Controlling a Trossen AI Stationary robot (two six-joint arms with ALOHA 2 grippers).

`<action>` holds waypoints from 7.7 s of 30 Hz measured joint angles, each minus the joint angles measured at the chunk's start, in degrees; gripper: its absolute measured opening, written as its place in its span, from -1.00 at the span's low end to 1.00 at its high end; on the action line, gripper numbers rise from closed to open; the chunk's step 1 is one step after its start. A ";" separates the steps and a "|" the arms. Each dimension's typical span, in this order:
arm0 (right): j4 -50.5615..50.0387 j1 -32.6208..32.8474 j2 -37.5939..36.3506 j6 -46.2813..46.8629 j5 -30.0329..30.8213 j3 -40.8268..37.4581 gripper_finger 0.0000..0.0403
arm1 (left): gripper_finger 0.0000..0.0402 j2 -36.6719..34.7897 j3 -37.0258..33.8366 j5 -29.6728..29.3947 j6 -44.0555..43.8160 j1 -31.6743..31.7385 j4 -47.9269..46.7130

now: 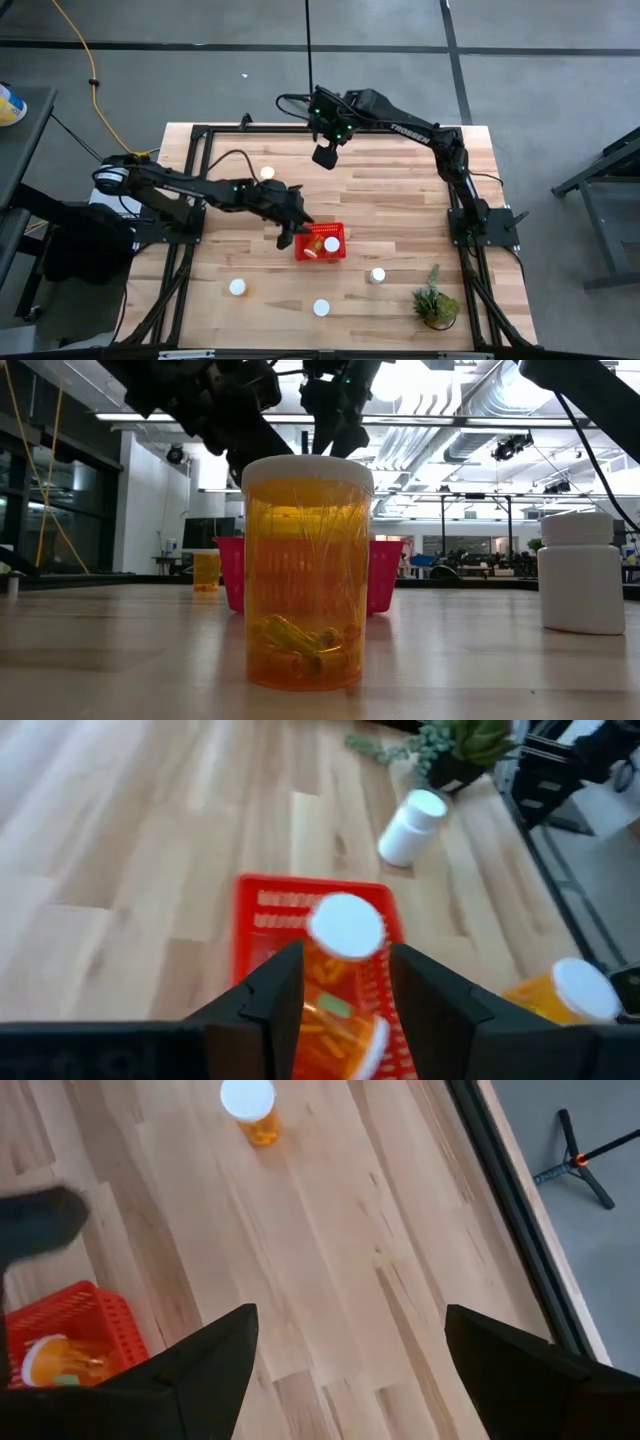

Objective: Pick and place pill bottles into a basket
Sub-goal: Put the orange pill bottle into the red basket

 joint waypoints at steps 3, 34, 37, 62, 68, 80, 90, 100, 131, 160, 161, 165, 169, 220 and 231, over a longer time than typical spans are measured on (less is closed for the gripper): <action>-0.75 0.04 0.00 -0.22 -0.01 0.00 0.55 | -0.08 -2.80 0.21 0.05 0.71 1.93 -3.10; -1.39 -0.15 0.00 -1.40 -0.20 0.04 0.55 | -0.08 -28.76 0.00 -7.03 6.71 15.15 -31.23; -1.50 -0.01 0.00 -1.28 -0.17 0.04 0.55 | -0.08 -29.10 0.00 -7.40 6.74 15.17 -32.54; -6.03 1.36 -2.37 -5.21 -6.35 -0.97 0.55 | -0.08 -41.36 -2.66 -11.80 3.12 15.17 -37.51; -2.66 1.49 -2.34 -5.96 -6.34 -3.79 0.55 | -0.08 -41.36 -2.73 -12.70 3.07 15.17 -39.60; -0.20 0.70 -2.34 -5.94 -5.19 -4.00 0.55 | -0.08 -41.35 -2.73 -14.36 3.60 15.04 -37.00; -0.17 0.22 -2.34 -5.94 -1.97 -4.00 0.55 | 0.23 -40.78 -2.71 -21.07 3.54 15.06 -37.56; -0.15 0.04 -2.34 -5.40 -1.37 -4.00 0.55 | 0.74 -37.76 -2.71 -26.53 4.26 15.06 -40.61; -1.04 1.51 -2.34 -5.77 -2.19 -4.00 0.55 | 0.76 -24.53 -3.30 9.47 5.94 40.69 -39.93; -0.63 1.51 -2.34 -5.63 -1.79 -4.00 0.55 | 0.76 -8.64 2.08 2.40 7.64 41.66 -41.59; -0.63 1.52 -2.34 -5.34 -1.79 -4.00 0.55 | 0.76 -8.06 2.24 2.40 7.65 41.66 -41.67; -0.74 1.53 -2.34 -5.06 -1.81 -4.00 0.55 | 0.76 -6.36 3.91 2.50 7.65 41.66 -41.72; -1.09 1.51 -2.34 -4.70 -1.81 -4.00 0.55 | 0.76 -5.58 4.59 1.96 8.01 41.66 -41.12; -1.44 1.51 -2.34 -1.41 0.01 -4.00 0.55 | 0.76 3.24 4.64 -4.54 7.48 36.41 -37.28; -1.44 1.51 -2.34 -1.40 0.07 -4.00 0.55 | 0.76 3.46 4.64 -4.84 7.63 36.39 -37.20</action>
